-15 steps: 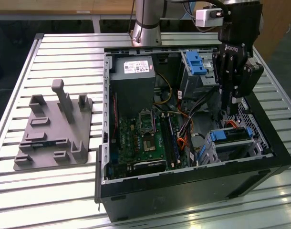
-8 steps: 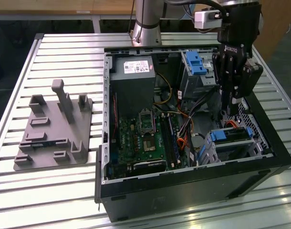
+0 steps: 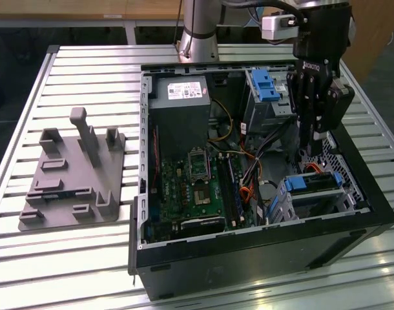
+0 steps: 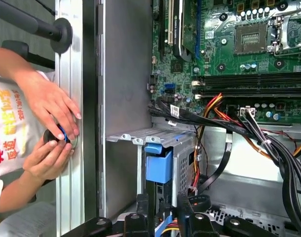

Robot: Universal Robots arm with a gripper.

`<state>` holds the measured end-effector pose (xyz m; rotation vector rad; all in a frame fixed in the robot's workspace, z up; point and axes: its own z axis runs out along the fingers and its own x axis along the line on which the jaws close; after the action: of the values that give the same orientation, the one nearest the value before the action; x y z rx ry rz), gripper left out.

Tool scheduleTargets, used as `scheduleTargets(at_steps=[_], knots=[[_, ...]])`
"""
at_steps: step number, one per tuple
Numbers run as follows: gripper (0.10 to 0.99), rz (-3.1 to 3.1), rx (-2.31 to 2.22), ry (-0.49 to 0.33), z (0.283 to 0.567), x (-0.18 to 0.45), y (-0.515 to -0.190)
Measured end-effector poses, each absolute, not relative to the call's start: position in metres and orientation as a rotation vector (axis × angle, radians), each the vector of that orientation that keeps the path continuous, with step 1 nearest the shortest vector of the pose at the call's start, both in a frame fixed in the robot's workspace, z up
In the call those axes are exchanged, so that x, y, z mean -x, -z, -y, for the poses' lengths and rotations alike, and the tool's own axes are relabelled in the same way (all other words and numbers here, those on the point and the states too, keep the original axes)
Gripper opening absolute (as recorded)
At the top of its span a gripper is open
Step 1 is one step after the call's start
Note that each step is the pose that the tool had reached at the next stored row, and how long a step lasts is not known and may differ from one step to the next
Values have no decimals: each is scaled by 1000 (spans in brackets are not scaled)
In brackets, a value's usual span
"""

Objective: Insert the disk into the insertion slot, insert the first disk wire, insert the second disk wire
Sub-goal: 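Insert the second disk wire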

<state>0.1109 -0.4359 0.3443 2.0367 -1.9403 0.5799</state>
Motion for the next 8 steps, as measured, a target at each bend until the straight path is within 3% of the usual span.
scheduleTargets(at_steps=[8], knots=[[365, 1945, -2032, -592, 435, -111, -344]])
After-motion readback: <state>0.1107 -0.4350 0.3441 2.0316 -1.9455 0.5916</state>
